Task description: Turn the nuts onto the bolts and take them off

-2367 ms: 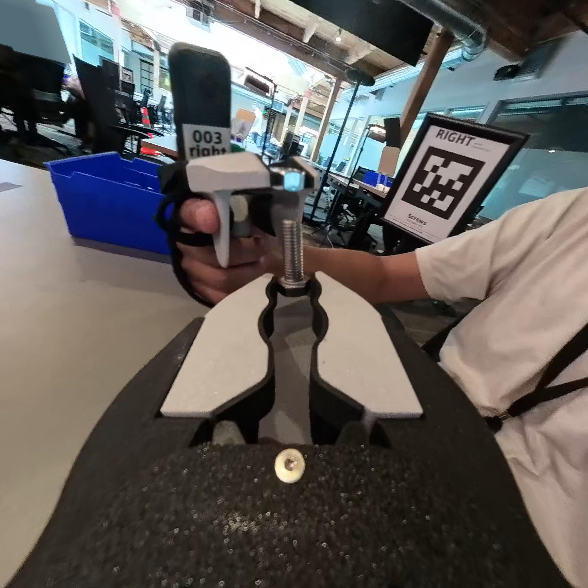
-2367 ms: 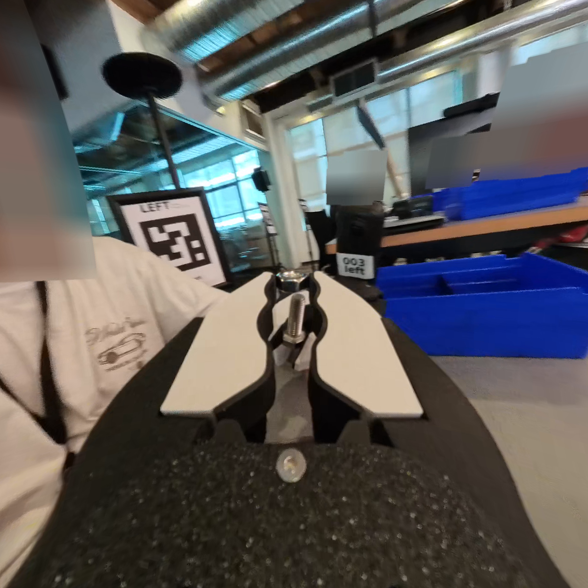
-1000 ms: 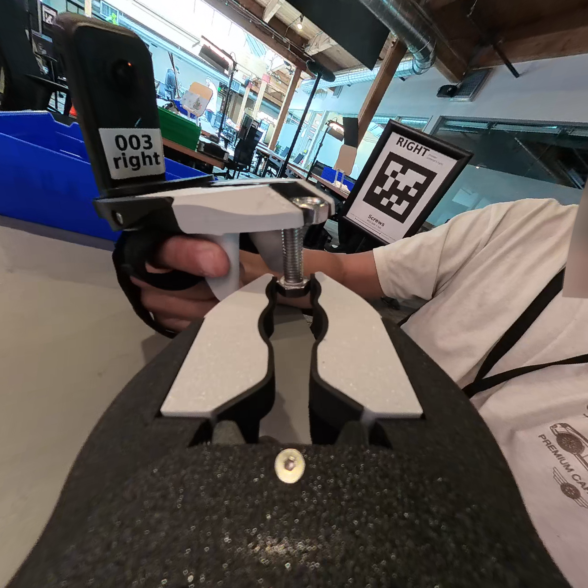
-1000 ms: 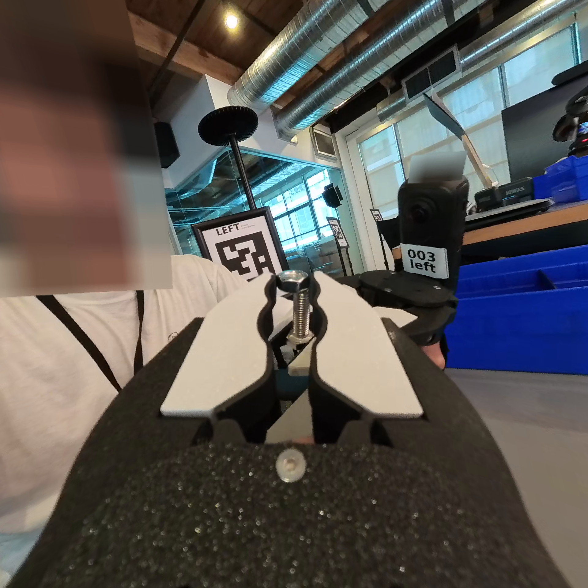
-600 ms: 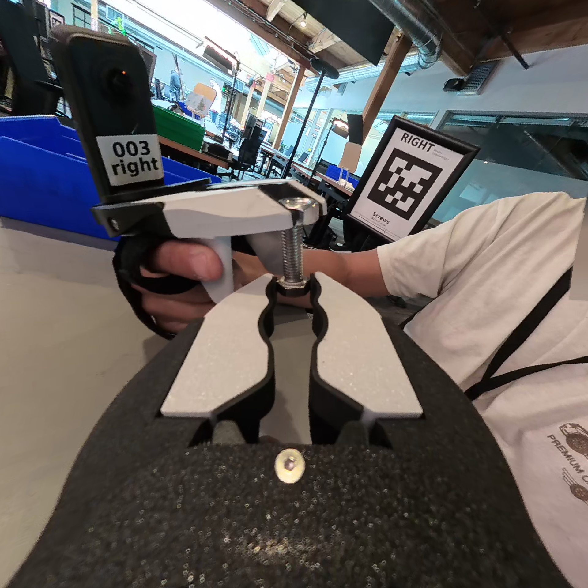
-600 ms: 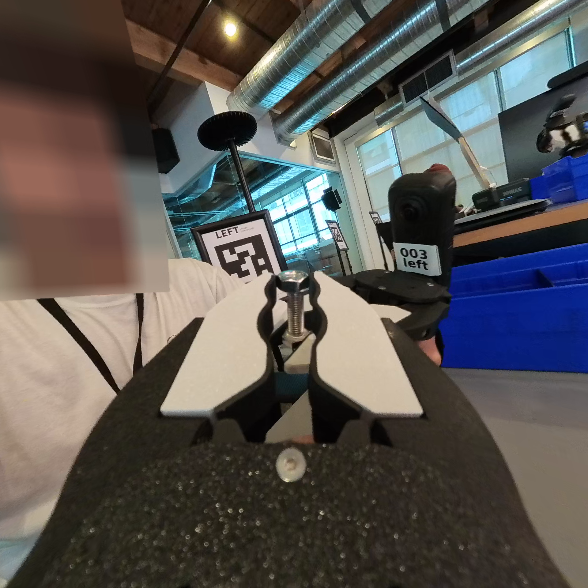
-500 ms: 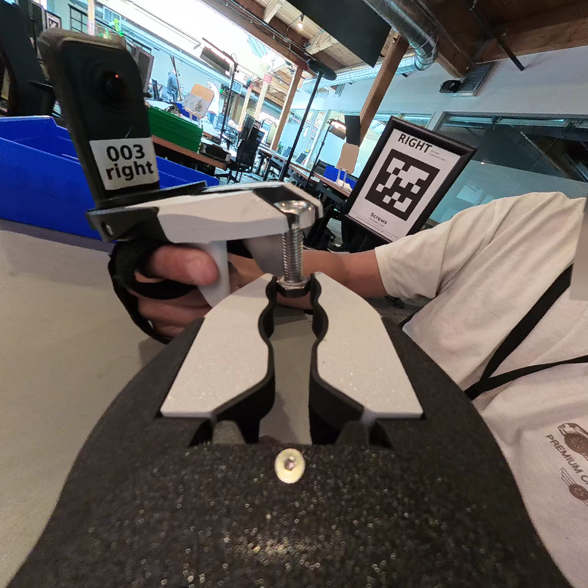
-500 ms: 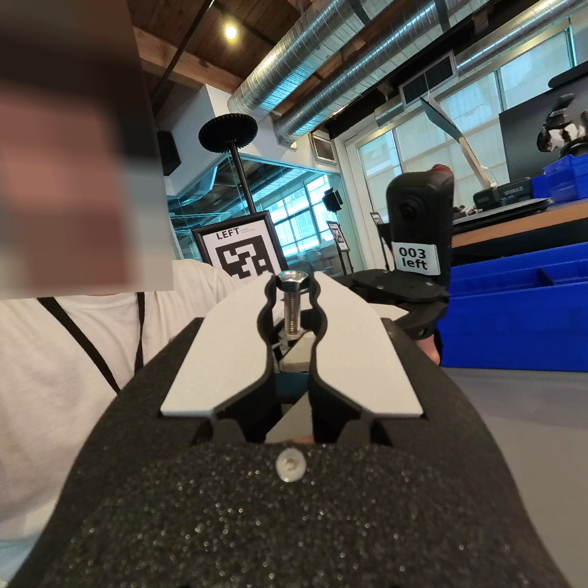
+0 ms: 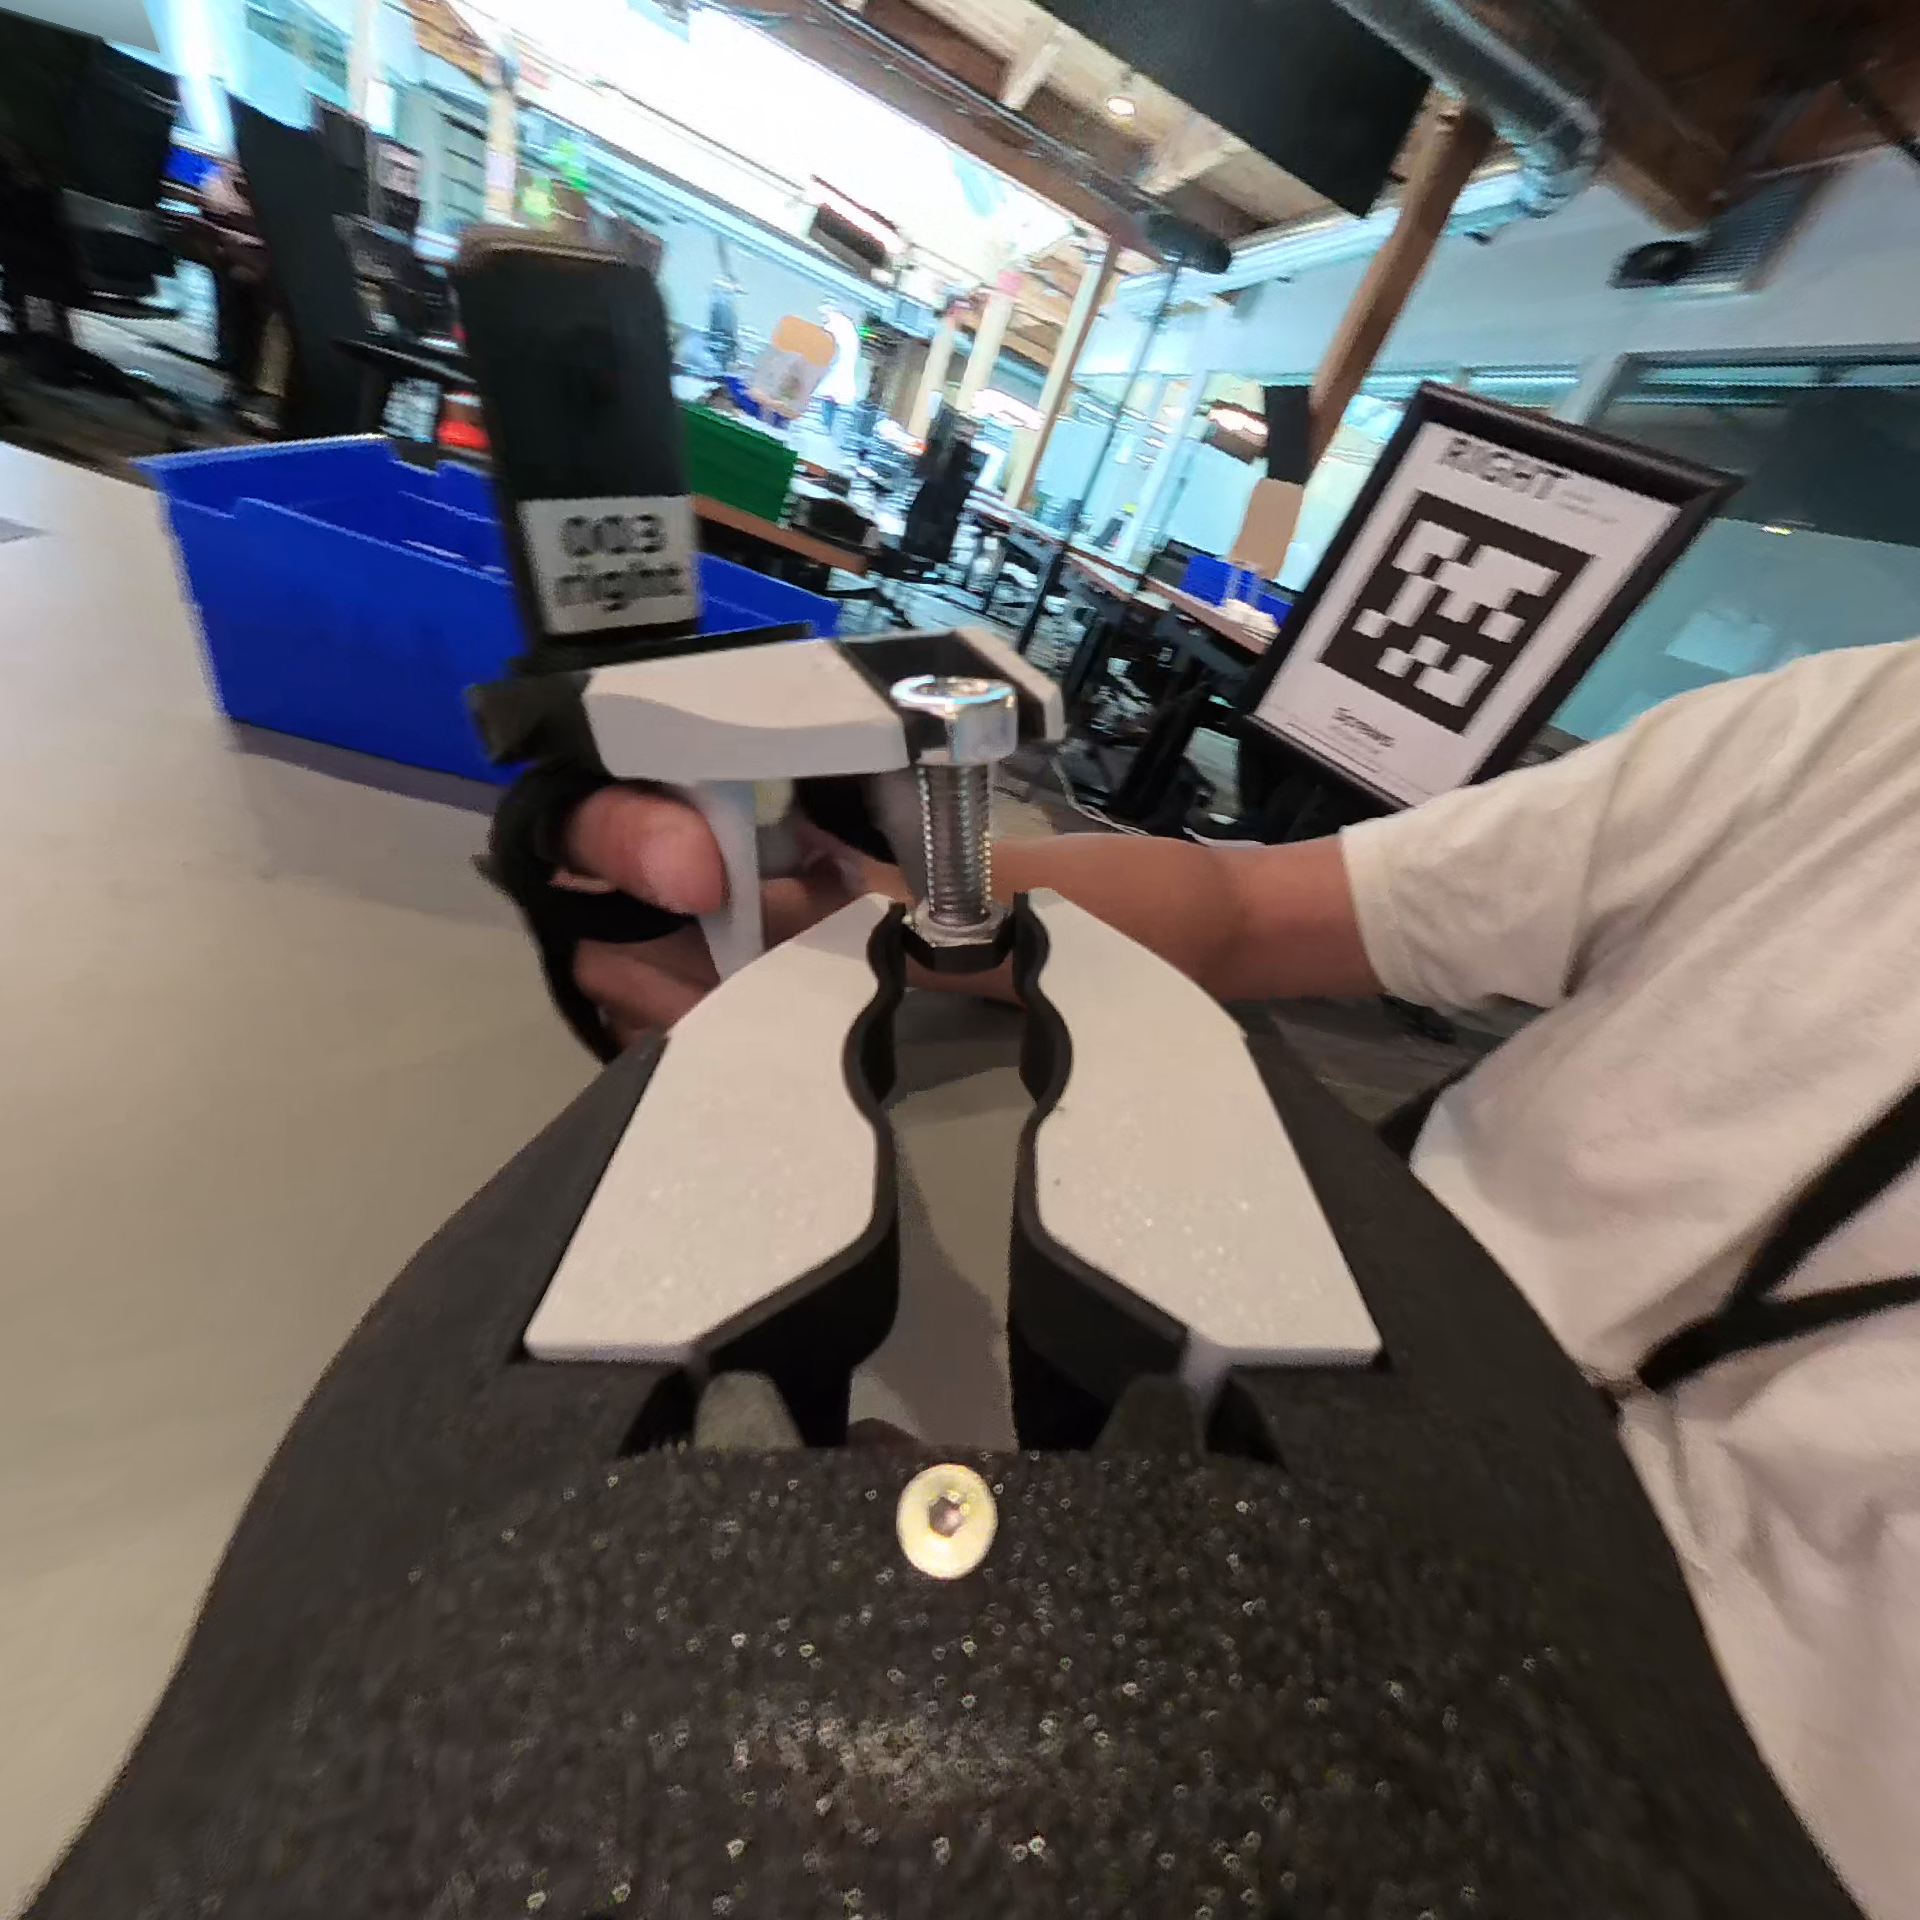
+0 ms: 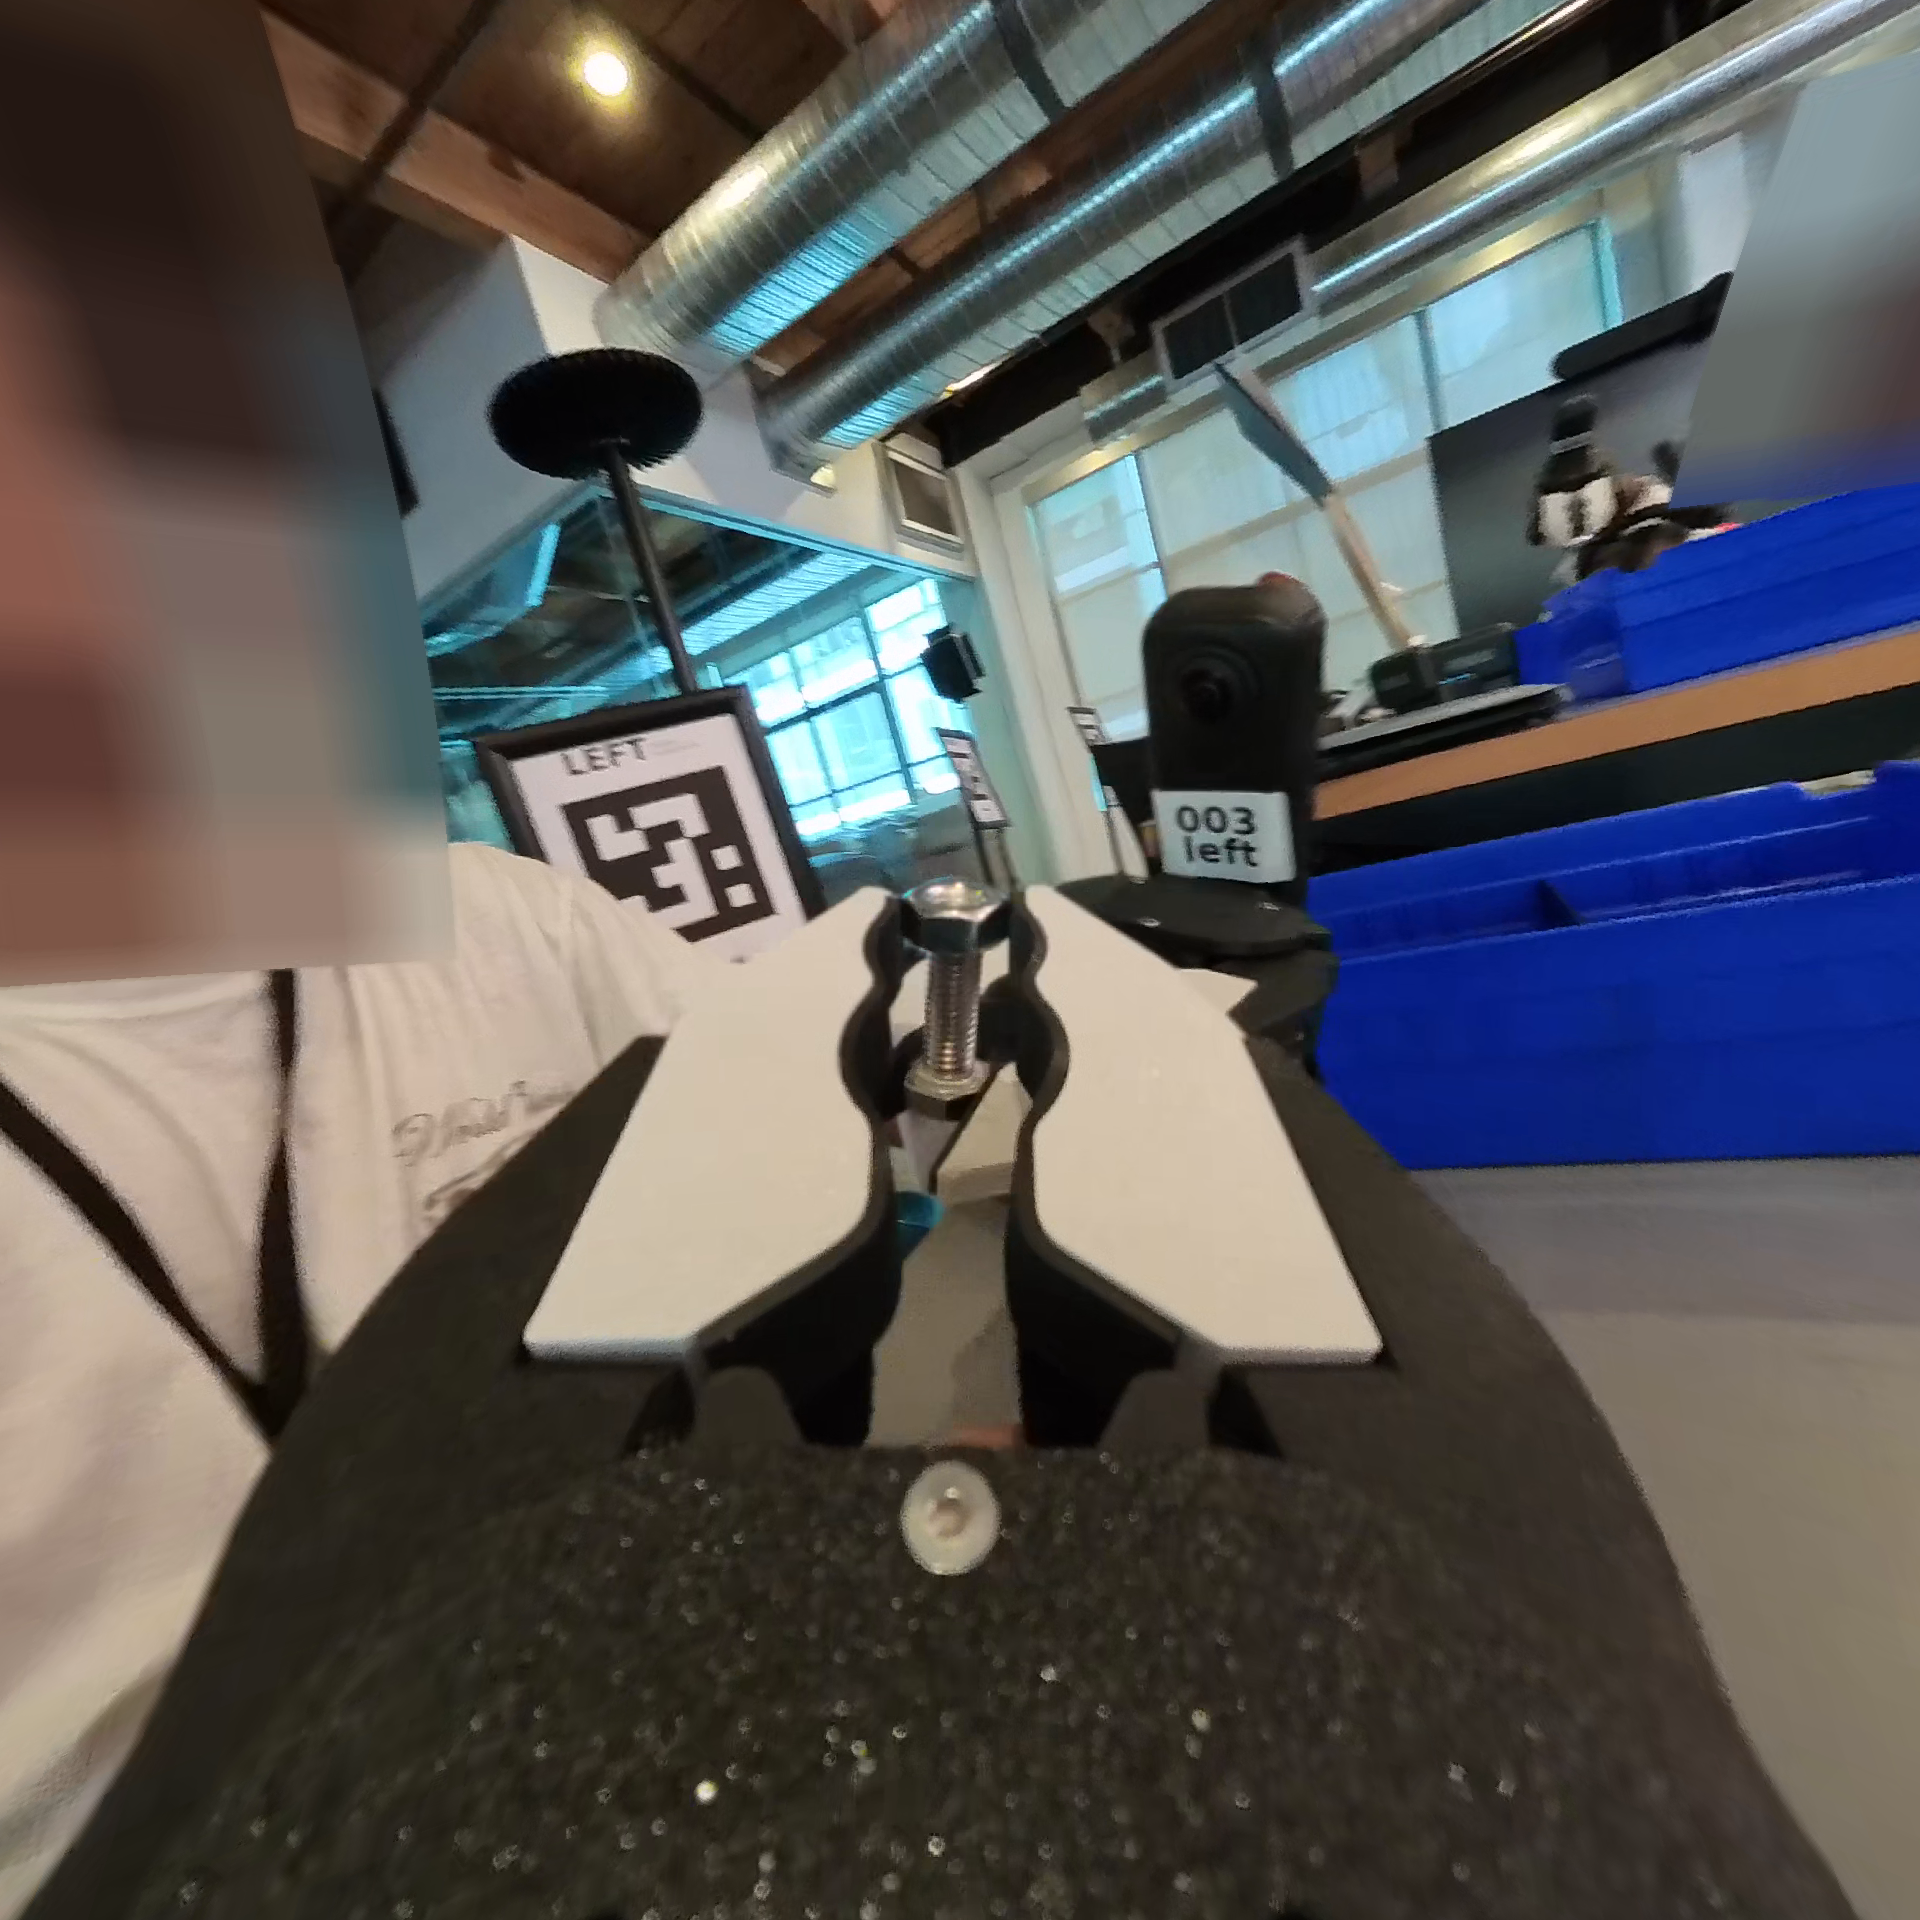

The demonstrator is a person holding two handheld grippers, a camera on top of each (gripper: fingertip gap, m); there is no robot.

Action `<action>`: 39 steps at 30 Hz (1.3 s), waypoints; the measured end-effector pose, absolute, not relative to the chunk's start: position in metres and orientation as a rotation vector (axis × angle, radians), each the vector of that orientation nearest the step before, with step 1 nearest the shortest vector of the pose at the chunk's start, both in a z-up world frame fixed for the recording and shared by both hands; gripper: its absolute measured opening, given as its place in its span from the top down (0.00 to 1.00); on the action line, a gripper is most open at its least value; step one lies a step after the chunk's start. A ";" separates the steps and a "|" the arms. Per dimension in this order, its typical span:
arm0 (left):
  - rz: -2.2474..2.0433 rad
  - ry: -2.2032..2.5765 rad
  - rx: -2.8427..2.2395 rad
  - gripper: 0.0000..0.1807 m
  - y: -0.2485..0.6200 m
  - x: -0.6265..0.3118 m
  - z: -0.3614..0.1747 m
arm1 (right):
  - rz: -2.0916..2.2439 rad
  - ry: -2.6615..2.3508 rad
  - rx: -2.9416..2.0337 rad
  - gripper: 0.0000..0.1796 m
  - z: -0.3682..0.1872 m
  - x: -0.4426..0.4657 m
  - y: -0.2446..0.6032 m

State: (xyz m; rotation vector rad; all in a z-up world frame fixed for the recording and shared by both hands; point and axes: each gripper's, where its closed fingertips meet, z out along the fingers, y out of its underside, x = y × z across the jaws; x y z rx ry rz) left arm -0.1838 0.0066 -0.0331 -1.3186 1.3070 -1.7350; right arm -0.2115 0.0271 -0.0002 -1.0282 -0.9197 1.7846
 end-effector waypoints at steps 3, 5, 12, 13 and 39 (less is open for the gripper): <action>-1.665 1.273 -1.371 0.90 0.017 -0.183 -0.039 | 1.653 -0.905 -1.094 0.90 -0.005 -0.213 0.037; -1.610 1.249 -1.405 0.90 0.026 -0.182 -0.044 | 1.563 -0.891 -1.138 0.90 -0.009 -0.213 0.045; -1.306 1.199 -1.502 0.90 0.053 -0.183 -0.060 | 1.249 -0.863 -1.299 0.89 -0.023 -0.210 0.068; -1.266 1.191 -1.510 0.90 0.057 -0.182 -0.062 | 1.210 -0.855 -1.317 0.89 -0.025 -0.210 0.071; -0.687 1.016 -1.603 0.90 0.101 -0.181 -0.093 | 0.661 -0.385 -1.706 0.90 -0.053 -0.198 0.107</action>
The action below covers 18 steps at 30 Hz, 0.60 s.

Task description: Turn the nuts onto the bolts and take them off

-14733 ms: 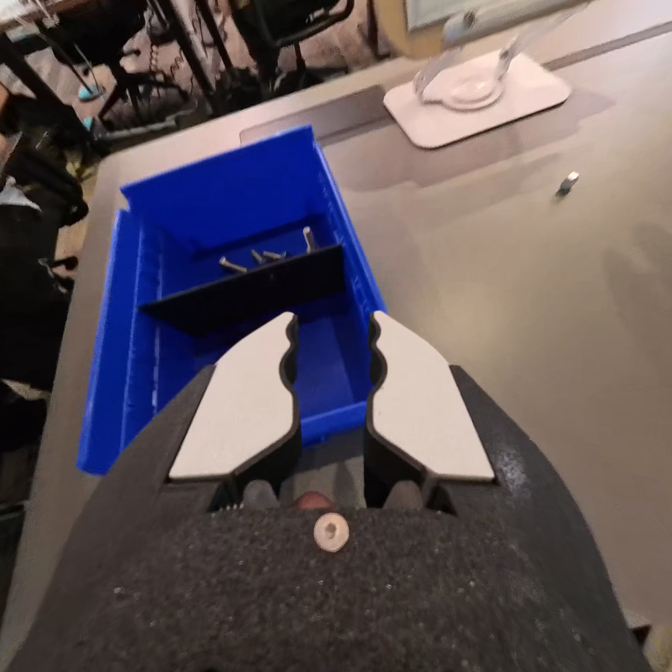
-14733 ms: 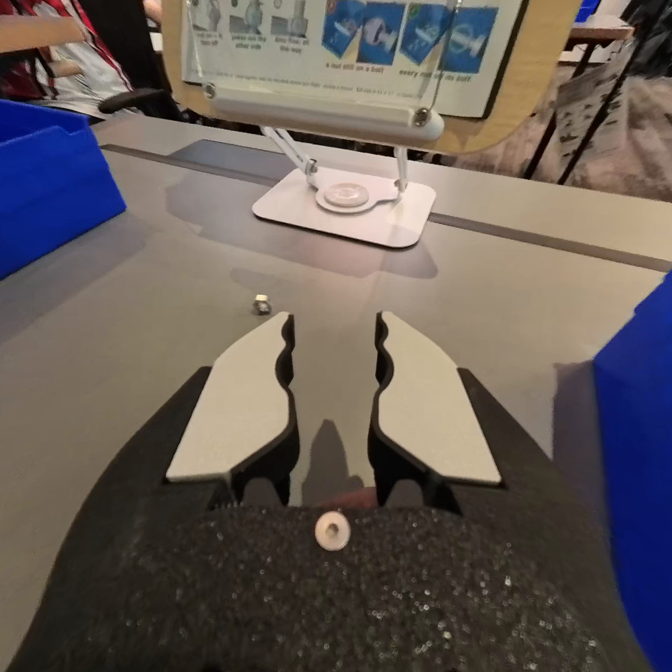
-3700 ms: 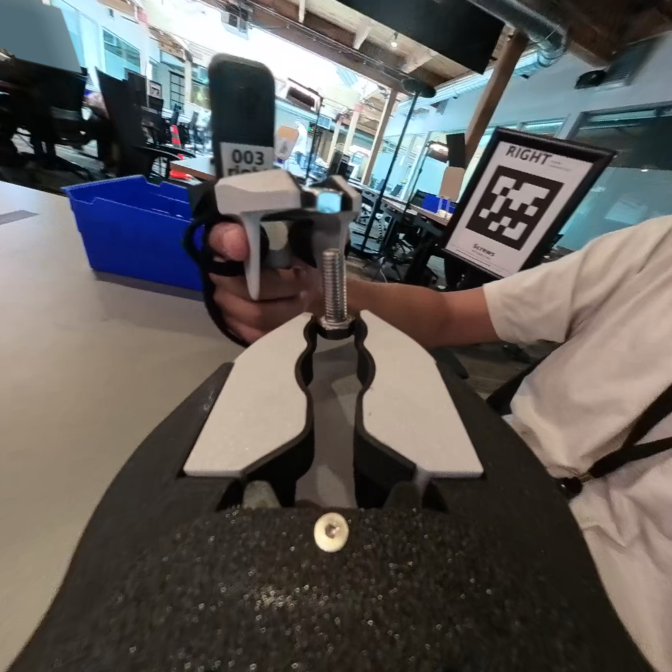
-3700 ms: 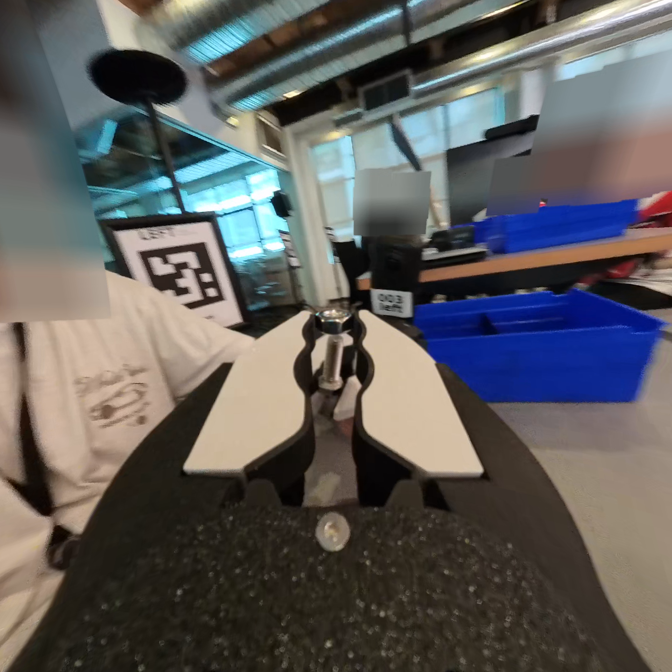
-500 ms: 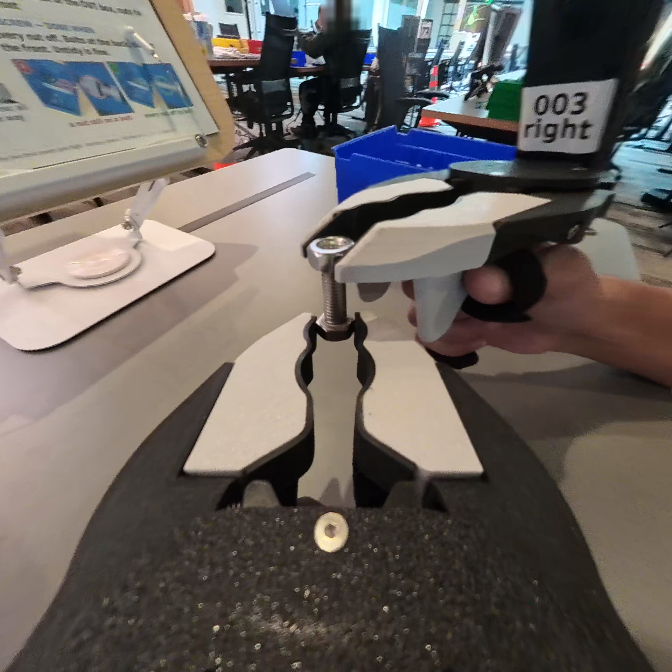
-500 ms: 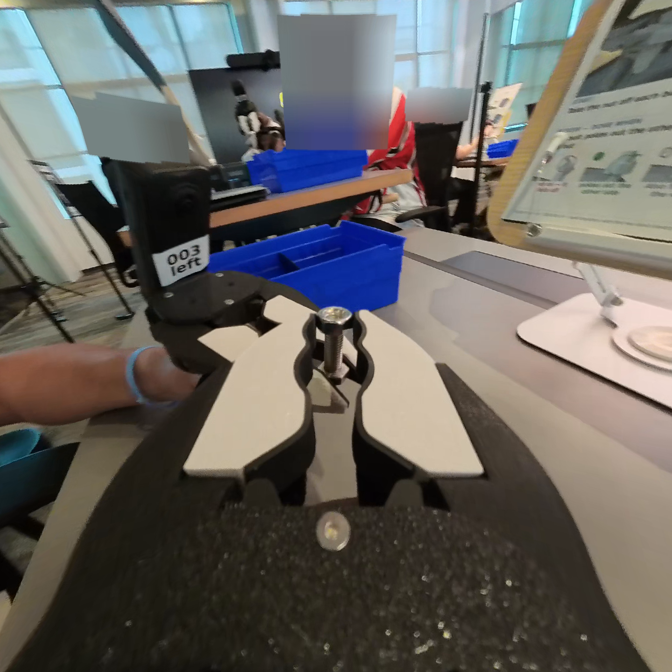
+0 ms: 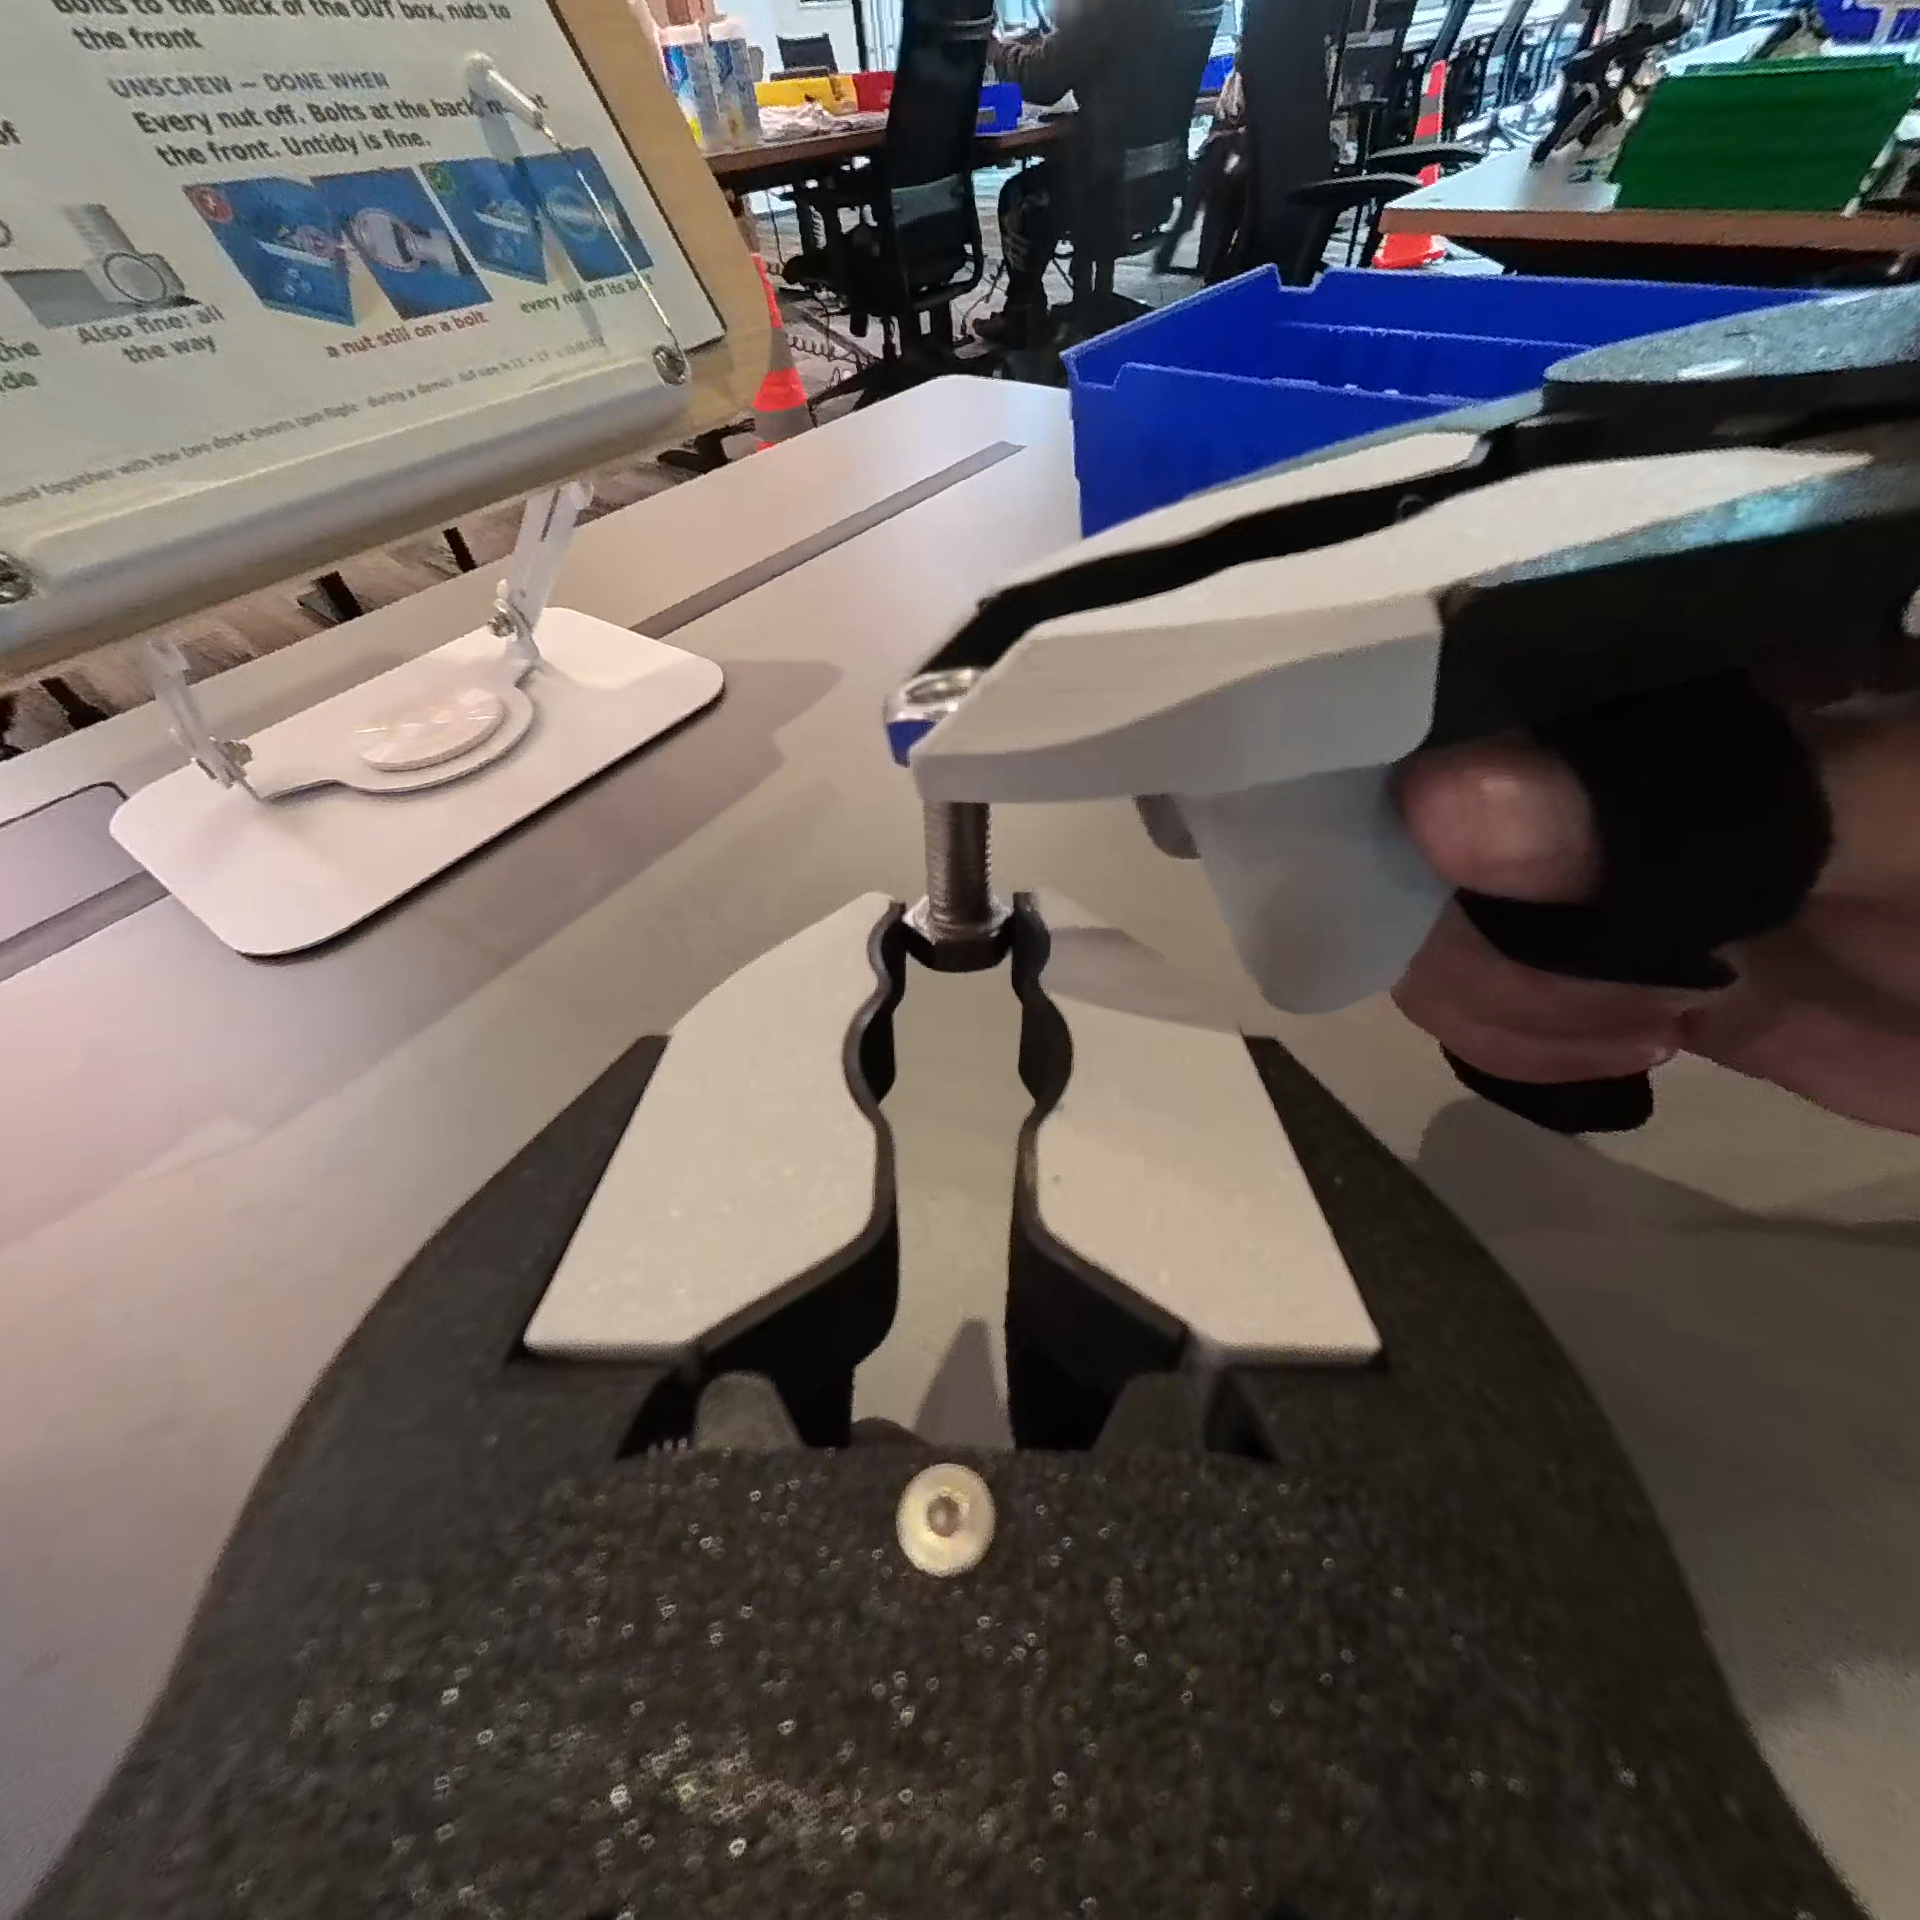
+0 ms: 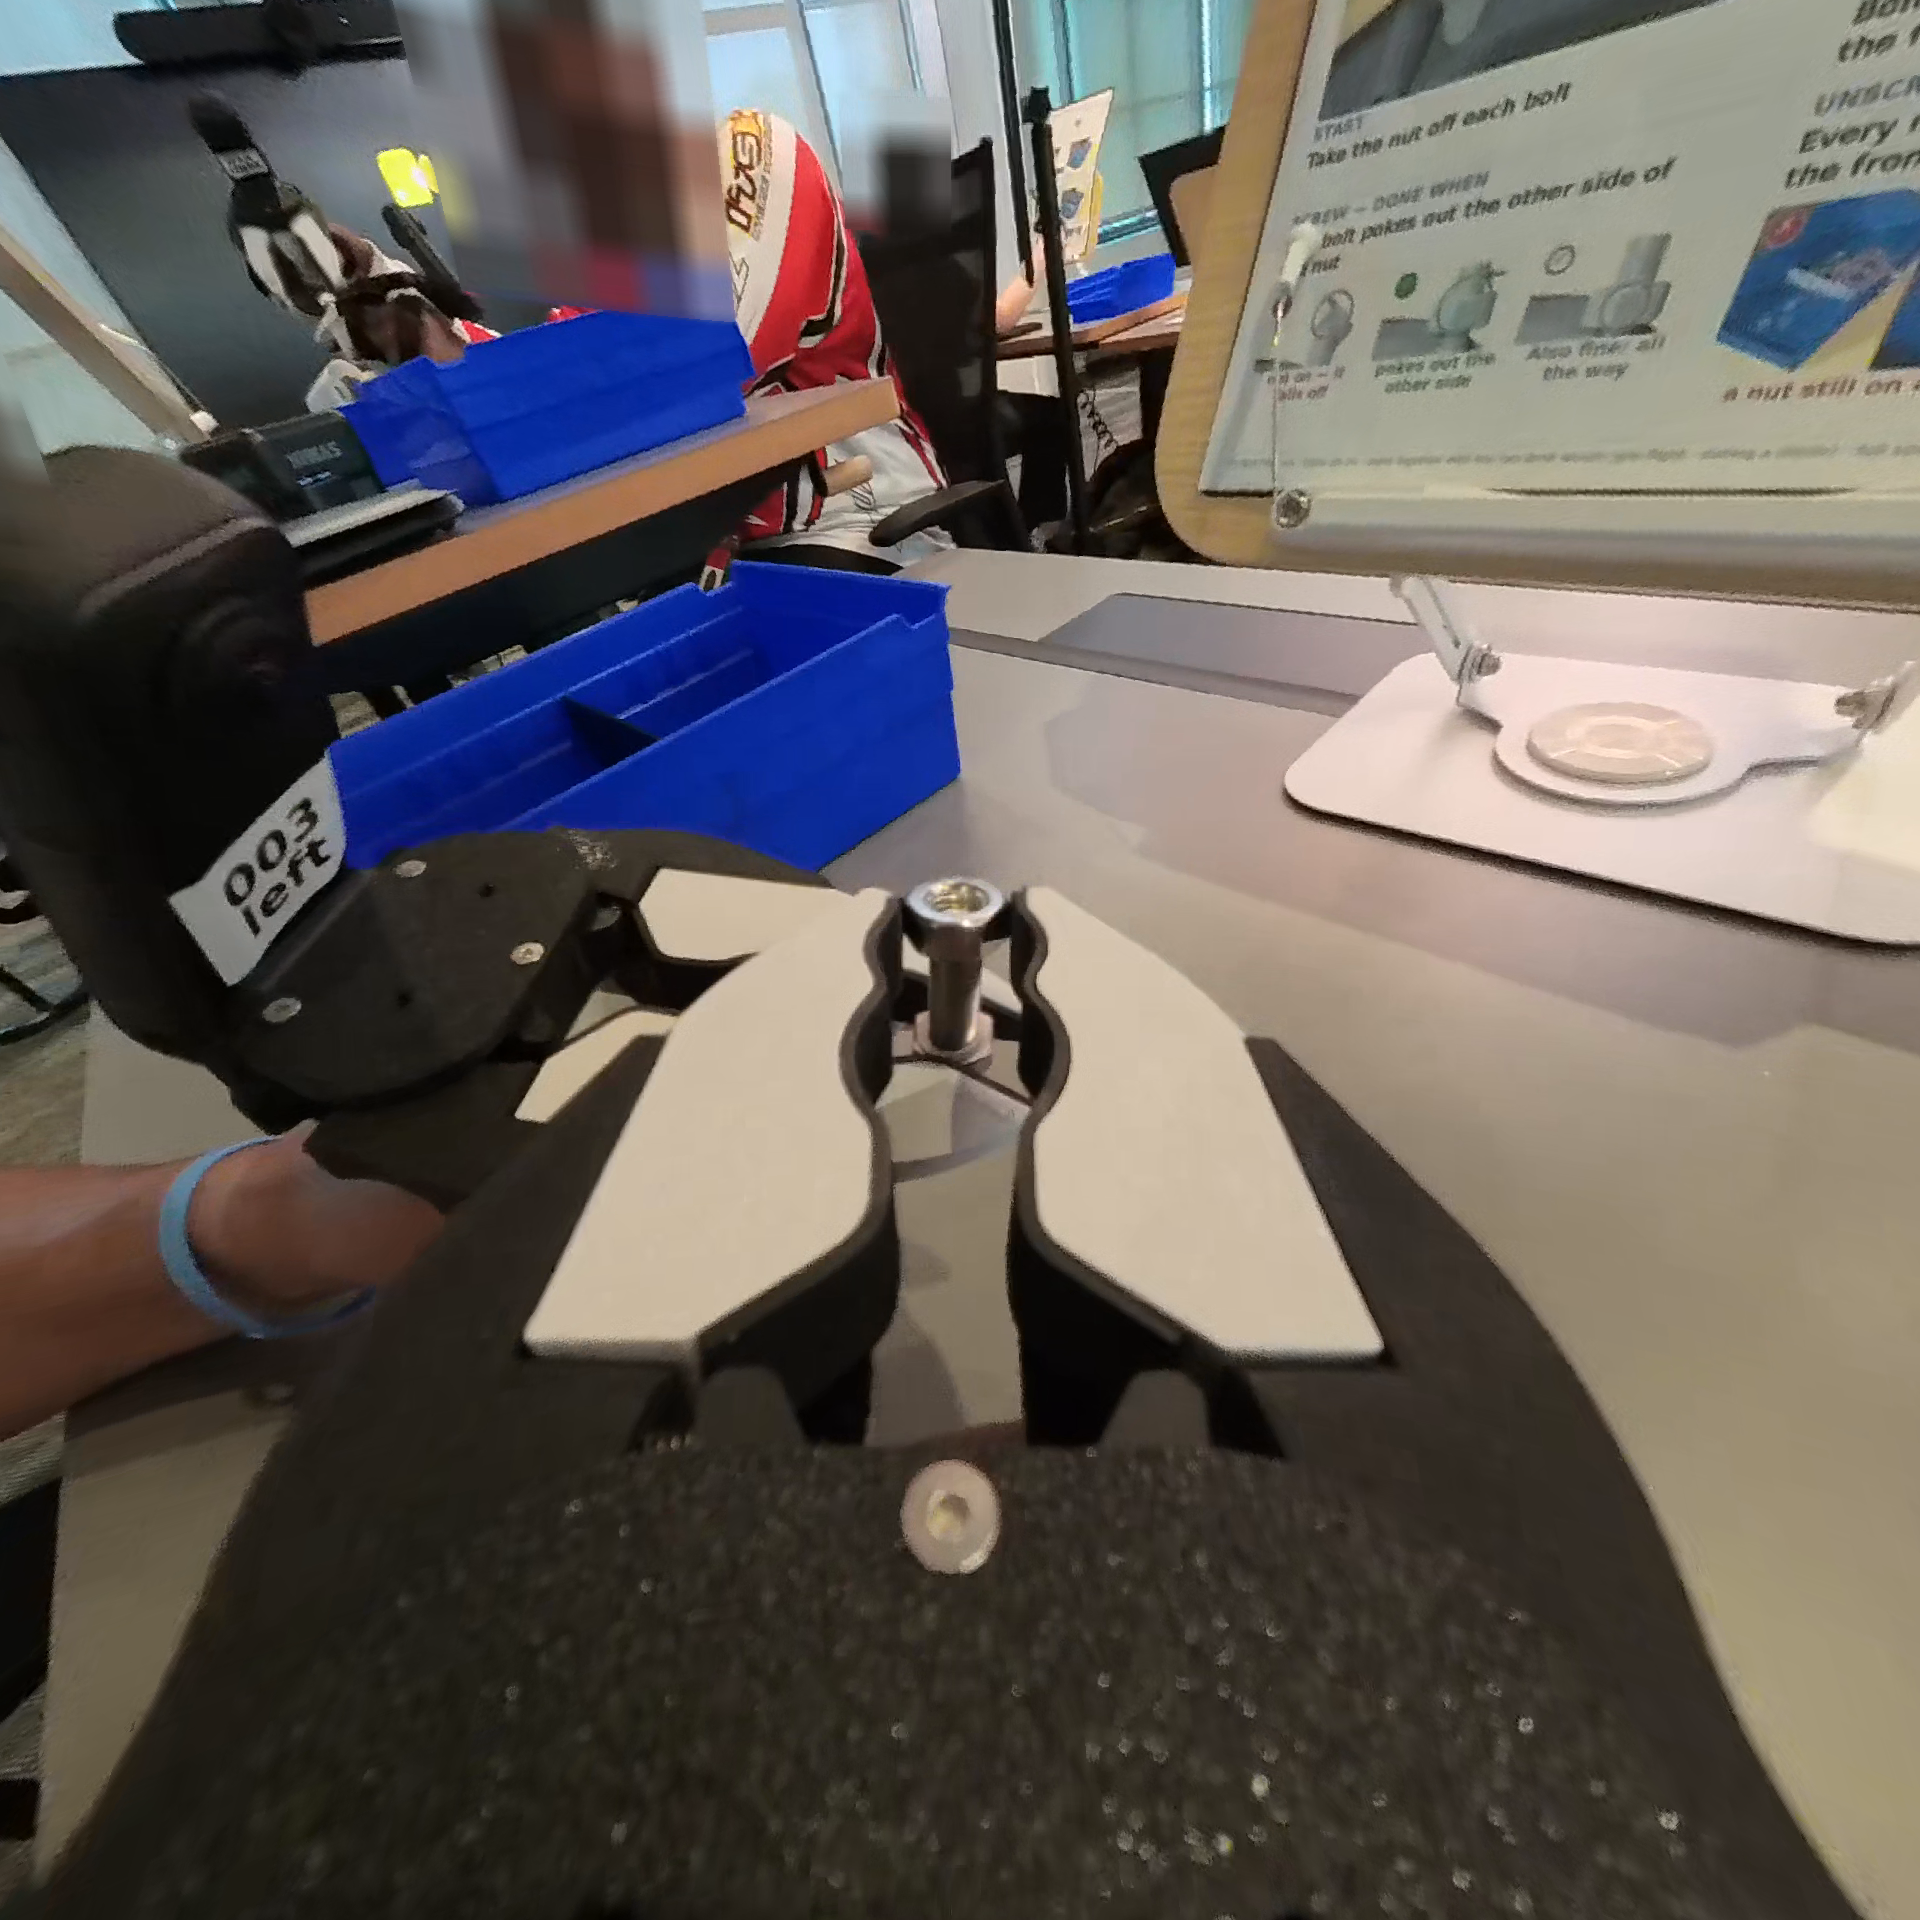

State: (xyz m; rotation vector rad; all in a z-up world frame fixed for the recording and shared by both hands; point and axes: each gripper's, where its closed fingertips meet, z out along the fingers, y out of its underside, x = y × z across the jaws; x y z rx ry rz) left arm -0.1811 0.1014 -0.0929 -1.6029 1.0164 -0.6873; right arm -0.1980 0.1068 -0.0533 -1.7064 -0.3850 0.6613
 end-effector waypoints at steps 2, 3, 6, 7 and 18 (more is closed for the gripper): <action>-0.726 1.019 -1.608 0.90 0.101 -0.180 -0.093 | 0.683 -0.391 -1.727 0.89 -0.053 -0.199 0.106; -0.754 1.014 -1.607 0.90 0.100 -0.180 -0.092 | 0.698 -0.409 -1.728 0.89 -0.052 -0.200 0.104; -0.865 0.998 -1.599 0.90 0.097 -0.180 -0.085 | 0.721 -0.440 -1.656 0.79 -0.041 -0.200 0.097; -0.916 0.991 -1.589 0.90 0.095 -0.181 -0.081 | 0.718 -0.451 -1.635 0.78 -0.037 -0.197 0.094; -1.525 1.166 -1.409 0.90 0.044 -0.200 -0.058 | 1.356 -0.847 -1.327 0.78 -0.006 -0.208 0.054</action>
